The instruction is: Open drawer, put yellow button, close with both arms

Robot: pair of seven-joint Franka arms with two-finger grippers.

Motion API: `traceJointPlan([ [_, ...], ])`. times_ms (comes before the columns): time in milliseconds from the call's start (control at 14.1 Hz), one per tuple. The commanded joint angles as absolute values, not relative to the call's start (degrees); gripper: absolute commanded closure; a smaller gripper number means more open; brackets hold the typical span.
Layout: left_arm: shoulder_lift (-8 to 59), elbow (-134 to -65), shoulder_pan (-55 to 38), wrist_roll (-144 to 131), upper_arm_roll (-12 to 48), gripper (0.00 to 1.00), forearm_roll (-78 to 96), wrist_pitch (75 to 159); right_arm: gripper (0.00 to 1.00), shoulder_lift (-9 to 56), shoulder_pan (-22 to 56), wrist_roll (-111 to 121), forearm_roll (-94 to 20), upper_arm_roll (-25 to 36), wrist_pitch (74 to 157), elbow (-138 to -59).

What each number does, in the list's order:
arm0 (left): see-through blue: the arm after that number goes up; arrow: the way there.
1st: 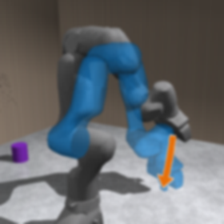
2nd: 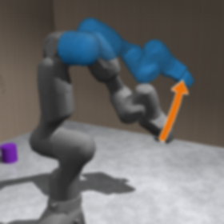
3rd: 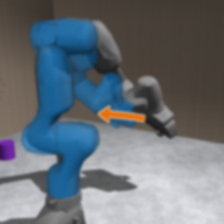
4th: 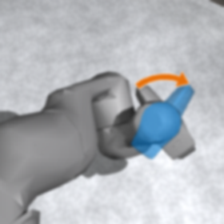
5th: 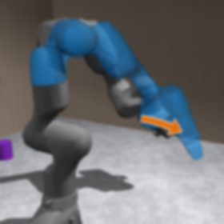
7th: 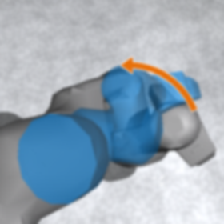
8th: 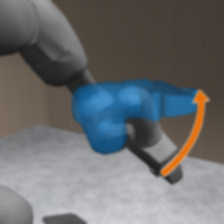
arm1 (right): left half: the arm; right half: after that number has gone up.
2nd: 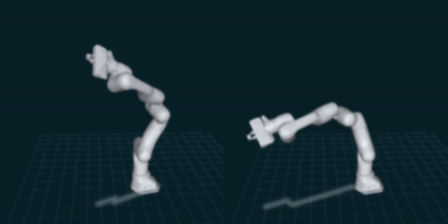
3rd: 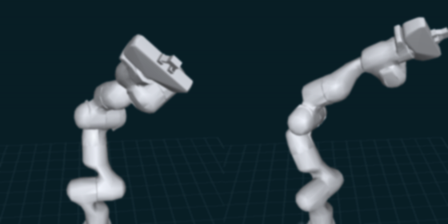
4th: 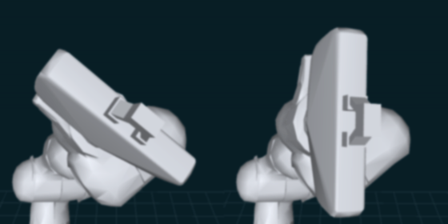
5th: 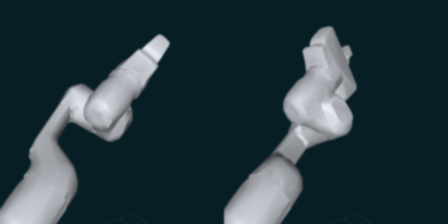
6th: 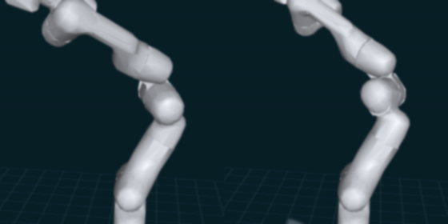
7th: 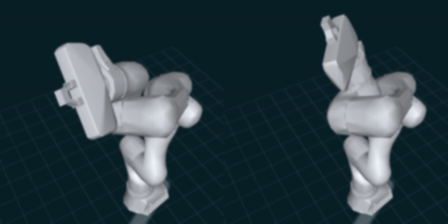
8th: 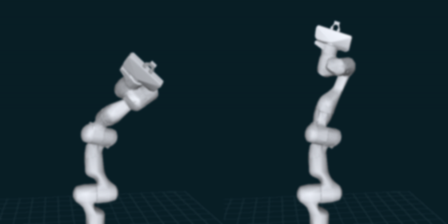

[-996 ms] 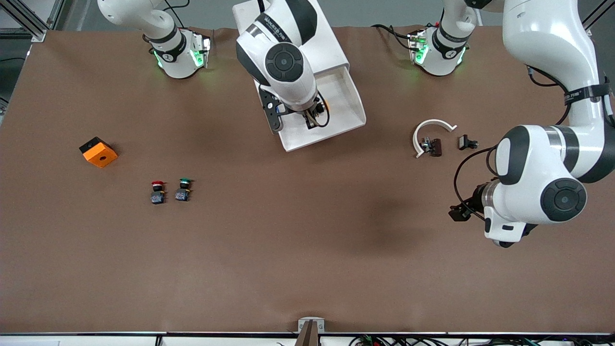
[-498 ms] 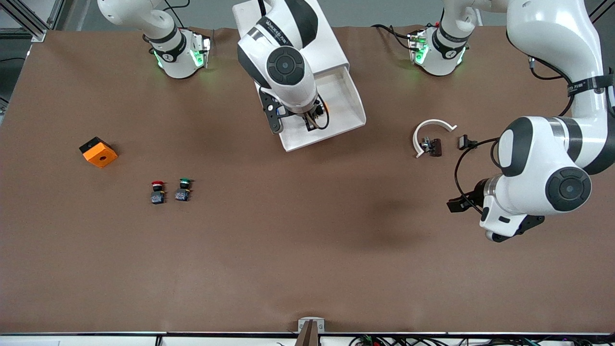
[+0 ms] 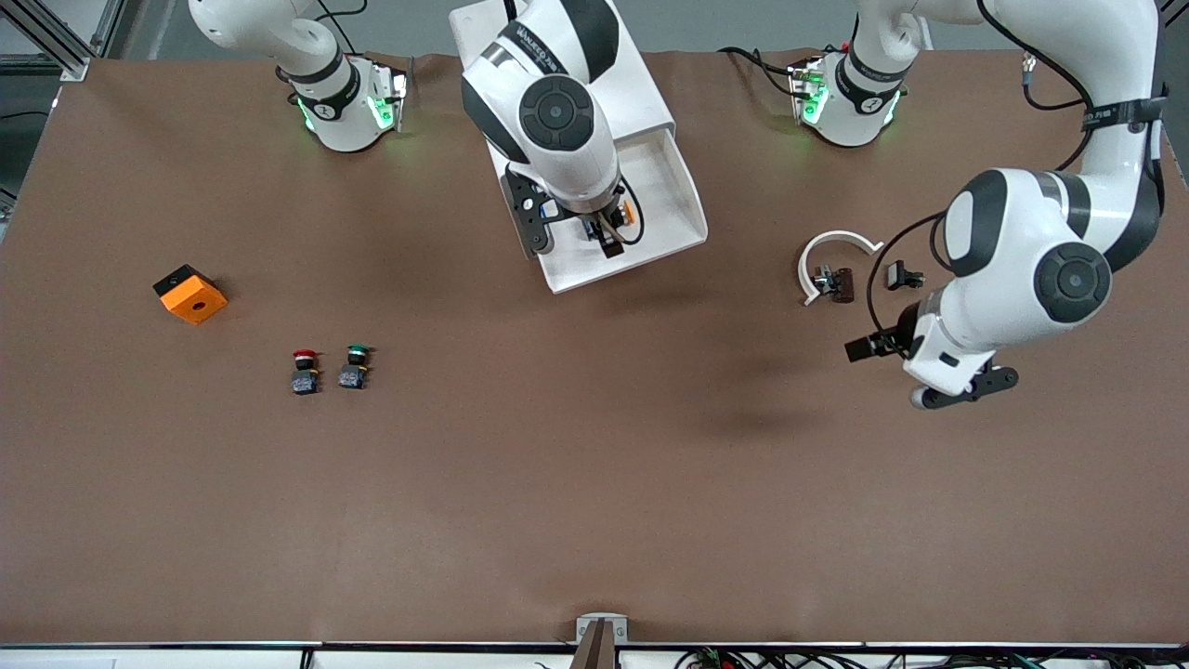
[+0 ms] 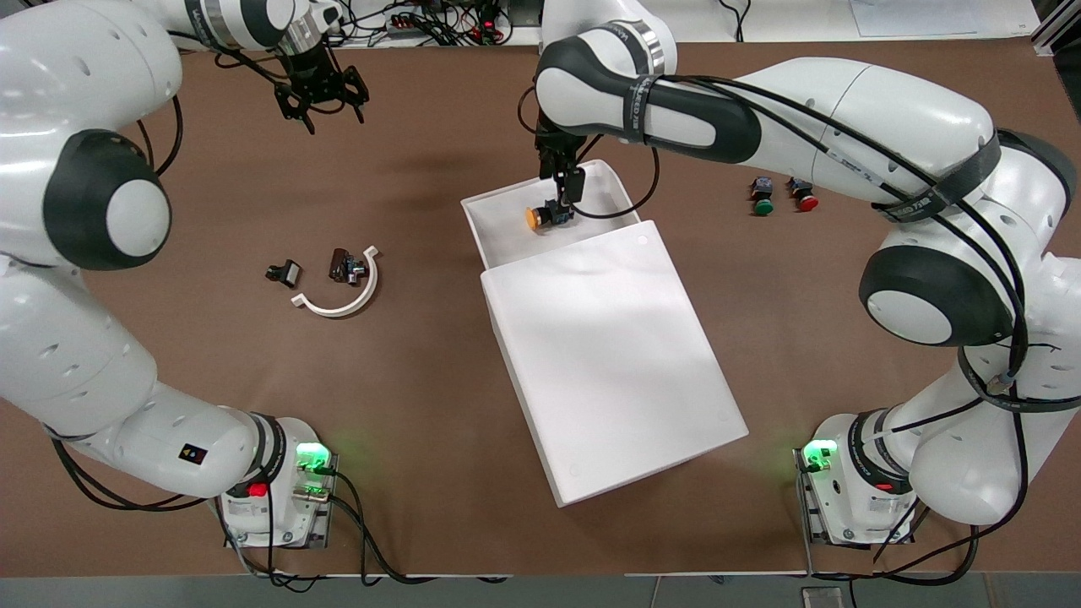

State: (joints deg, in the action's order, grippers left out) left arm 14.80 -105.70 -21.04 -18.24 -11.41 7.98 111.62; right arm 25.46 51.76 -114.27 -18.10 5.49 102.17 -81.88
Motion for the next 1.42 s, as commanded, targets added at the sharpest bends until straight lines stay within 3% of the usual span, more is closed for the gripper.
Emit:
traceJointPlan([
  [0, 11.78, -110.21, -21.27, -16.96, -7.57, 0.0, 6.5, 114.87, 0.0, 25.23, 51.24, -114.7, -16.7, 6.59, 97.75, -77.97],
  [285, 12.13, -113.73, -21.36, -19.06, -1.86, 0.0, 6.68, 123.29, 0.0, 21.28, 47.99, -108.67, -13.18, 6.59, 94.94, -77.17],
  [711, 16.17, -111.53, -23.99, -40.94, 5.88, 0.0, 6.68, 125.6, 0.0, 16.62, 40.01, -73.96, -10.47, 6.68, 80.0, -78.4],
  [996, 16.35, -111.62, -28.81, -49.02, 7.38, 0.0, 7.21, 124.89, 0.0, 10.21, 30.27, -50.52, -10.2, 6.68, 79.98, -85.85],
  [1351, 16.08, -111.45, -35.67, -56.94, 8.08, 0.0, 7.29, 118.83, 0.0, 8.09, 19.8, -27.29, -6.07, 6.68, 83.39, -91.66],
])
